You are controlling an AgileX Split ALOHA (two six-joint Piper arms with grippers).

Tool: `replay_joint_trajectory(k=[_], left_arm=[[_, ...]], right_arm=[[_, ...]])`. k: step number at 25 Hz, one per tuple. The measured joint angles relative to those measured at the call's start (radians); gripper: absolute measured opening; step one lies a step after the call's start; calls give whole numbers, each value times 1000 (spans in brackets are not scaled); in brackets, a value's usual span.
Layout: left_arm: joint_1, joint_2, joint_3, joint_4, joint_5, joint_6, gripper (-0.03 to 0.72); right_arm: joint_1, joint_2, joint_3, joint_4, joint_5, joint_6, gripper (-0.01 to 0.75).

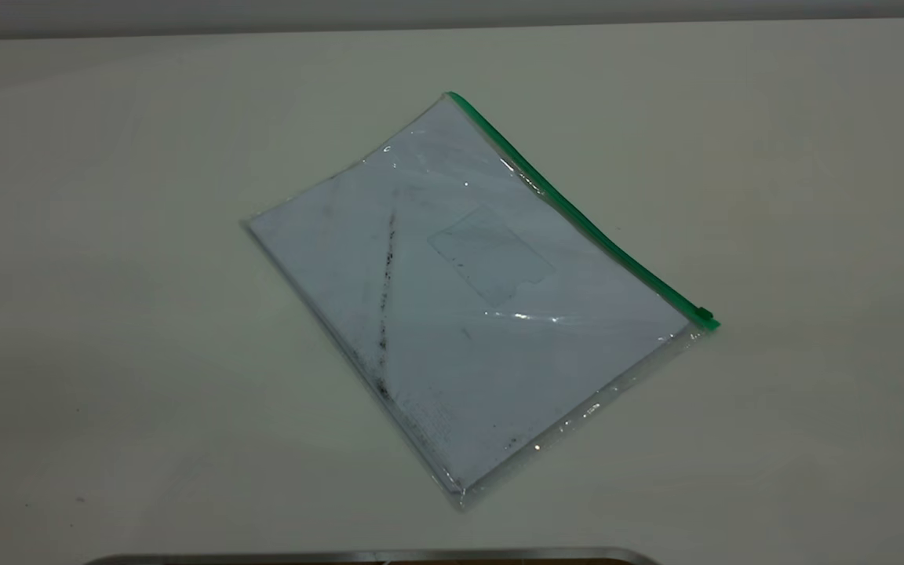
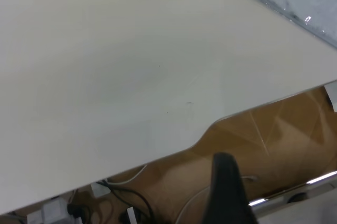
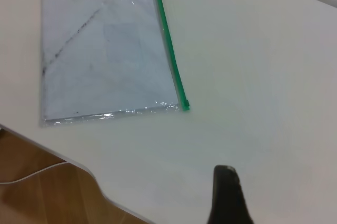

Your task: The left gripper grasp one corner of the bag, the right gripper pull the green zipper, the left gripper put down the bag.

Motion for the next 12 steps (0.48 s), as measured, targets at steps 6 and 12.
replay_joint_trajectory(k=[6,12], left_arm=[[118,-63,2,18,-5,2,590],[258,-182,3,18,-4,1,590]], right_arm=[[0,0,0,0,0,0,535],[0,0,0,0,0,0,535]])
